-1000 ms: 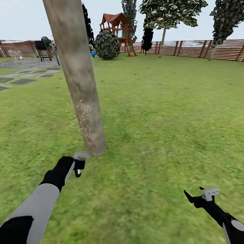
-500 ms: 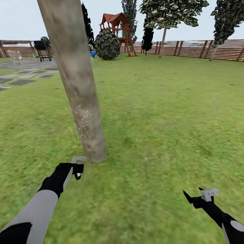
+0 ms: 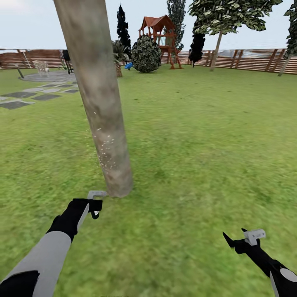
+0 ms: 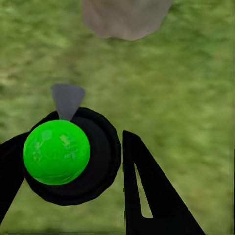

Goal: In the garden, pick up the pesticide atomizer on the floor and spray pesticide onto both trees until each tree trunk is fully covered.

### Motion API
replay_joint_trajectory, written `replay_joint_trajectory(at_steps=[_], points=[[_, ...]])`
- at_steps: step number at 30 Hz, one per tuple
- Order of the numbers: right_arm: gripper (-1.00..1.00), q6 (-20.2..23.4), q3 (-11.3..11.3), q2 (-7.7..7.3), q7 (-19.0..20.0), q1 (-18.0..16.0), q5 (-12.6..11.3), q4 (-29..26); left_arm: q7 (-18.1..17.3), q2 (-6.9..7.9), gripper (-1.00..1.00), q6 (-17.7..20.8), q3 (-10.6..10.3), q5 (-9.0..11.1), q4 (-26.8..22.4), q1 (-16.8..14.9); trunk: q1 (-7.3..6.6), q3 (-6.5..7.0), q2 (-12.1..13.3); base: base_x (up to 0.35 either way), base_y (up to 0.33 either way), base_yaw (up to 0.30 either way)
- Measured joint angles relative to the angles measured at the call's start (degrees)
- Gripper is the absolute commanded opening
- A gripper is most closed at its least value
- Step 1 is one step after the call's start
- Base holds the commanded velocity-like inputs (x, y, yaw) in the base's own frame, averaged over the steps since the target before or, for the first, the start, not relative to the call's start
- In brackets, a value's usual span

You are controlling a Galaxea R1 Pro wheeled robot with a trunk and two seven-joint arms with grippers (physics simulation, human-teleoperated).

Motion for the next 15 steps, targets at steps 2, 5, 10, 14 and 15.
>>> replay_joint_trajectory(at_steps=[2,5,10,14,15], points=[[1.00,0.00,0.00,0.00,0.00,0.00,0.00,0.01,-0.02,0.00,-1.00,0.00,-0.01,0.00,0.00,0.00,0.00,0.00,0.00,0.044,-0.276,0.041],[1.00,0.00,0.00,0.00,0.01,0.00,0.00,0.00,-0.02,0.00,-1.00,0.00,0.02,0.00,0.00,0.00,0.00,0.00,0.00,0.084,-0.276,0.007],[1.00,0.00,0.00,0.03,0.01,0.00,0.00,0.00,0.01,-0.07,-1.00,0.08,0.01,0.00,-0.05,0.00,0.00,0.00,0.00,0.092,-0.276,0.014],[1.00,0.00,0.00,0.09,-0.01,0.00,0.00,0.08,-0.04,-0.07,-1.00,0.09,0.01,0.02,-0.09,0.00,0.00,0.03,0.00,0.090,-0.276,0.220],[1.00,0.00,0.00,0.09,-0.02,0.00,0.00,0.09,-0.04,-0.06,-1.00,0.09,0.02,0.00,-0.09,0.00,0.00,0.05,0.00,0.088,-0.276,0.267]])
